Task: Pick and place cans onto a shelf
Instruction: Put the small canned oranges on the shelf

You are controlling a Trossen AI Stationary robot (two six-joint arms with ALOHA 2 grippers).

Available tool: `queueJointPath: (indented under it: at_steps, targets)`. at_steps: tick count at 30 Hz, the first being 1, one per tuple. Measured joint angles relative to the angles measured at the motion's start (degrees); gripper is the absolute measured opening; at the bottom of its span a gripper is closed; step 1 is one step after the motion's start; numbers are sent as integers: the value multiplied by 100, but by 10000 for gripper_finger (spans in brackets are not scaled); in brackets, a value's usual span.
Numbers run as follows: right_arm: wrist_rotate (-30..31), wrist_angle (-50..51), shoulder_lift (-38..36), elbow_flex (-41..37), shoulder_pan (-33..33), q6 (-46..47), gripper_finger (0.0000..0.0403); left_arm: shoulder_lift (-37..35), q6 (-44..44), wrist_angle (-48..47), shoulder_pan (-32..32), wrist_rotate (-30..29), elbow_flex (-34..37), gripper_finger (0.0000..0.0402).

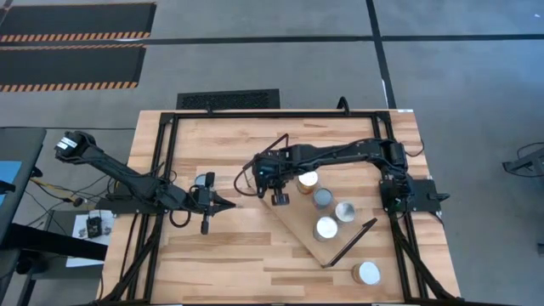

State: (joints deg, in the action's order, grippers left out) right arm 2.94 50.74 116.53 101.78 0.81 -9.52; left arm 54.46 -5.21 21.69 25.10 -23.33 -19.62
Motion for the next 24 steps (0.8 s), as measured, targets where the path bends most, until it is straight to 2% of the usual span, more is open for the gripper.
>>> queueJointPath:
  at_steps: [15,24]
  targets:
    - [-7,218,0,0,14,287,19,0,0,2,0,0,0,0]
    - [-20,14,-7,-250,-2,358,19,0,0,2,0,0,0,0]
